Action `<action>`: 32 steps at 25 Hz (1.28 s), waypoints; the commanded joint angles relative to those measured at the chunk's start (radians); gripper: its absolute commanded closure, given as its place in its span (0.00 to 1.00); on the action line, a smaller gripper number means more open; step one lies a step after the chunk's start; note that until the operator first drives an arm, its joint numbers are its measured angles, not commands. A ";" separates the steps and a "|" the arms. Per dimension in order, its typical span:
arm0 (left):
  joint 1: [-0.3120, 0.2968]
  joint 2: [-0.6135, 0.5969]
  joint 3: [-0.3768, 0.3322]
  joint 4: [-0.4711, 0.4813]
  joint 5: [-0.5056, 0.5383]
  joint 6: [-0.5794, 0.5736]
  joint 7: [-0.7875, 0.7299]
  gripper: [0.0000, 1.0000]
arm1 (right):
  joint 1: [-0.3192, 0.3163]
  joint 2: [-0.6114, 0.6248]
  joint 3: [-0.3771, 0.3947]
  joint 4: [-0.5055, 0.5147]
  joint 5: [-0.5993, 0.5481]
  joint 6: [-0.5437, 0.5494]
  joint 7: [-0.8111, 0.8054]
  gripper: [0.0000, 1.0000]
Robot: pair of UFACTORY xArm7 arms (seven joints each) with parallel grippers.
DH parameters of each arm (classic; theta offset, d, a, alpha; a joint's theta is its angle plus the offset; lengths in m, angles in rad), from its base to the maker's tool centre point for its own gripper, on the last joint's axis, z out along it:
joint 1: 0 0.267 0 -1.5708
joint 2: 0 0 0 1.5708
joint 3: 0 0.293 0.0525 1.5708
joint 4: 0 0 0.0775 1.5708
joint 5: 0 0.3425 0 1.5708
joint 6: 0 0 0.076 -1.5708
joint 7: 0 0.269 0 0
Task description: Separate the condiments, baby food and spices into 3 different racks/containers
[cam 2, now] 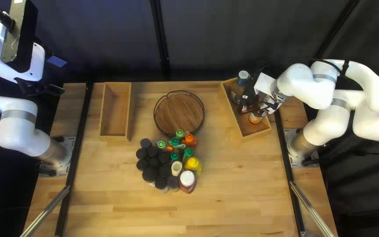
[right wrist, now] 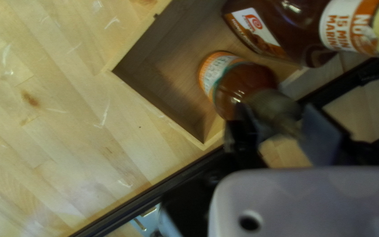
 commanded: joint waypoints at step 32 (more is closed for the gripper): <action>0.000 0.000 0.000 0.000 0.000 0.000 0.000 0.00 | 0.331 -0.766 0.250 0.709 0.230 -0.073 -0.237 0.00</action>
